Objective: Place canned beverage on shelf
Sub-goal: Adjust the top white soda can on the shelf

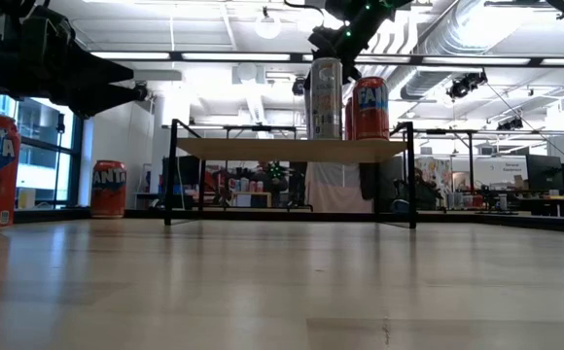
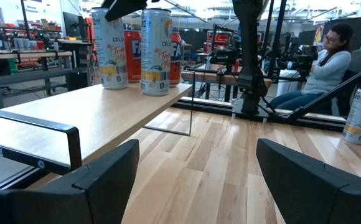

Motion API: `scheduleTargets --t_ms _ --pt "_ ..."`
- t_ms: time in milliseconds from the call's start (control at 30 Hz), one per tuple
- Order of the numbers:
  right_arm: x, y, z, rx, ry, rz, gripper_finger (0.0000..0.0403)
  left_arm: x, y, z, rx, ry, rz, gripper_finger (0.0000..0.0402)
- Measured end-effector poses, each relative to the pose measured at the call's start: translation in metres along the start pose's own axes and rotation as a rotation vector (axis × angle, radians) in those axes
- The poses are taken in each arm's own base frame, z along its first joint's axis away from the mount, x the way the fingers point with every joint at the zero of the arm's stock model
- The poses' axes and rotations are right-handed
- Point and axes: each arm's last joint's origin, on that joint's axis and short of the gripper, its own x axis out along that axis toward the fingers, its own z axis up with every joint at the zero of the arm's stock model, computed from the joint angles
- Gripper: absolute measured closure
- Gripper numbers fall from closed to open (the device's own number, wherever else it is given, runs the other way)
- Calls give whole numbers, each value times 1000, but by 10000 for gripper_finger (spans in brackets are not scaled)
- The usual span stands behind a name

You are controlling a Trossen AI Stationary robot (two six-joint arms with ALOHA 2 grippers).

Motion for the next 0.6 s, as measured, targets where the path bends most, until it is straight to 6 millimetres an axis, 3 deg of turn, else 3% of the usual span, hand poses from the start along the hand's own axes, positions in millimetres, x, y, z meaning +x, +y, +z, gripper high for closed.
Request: scheduleTargets --t_ms 200,600 --pt "-1 0 -2 3 17 0 118 0 0 0 0 1 0 88" --pt "-1 0 -2 0 19 1 111 0 0 0 0 0 0 88"
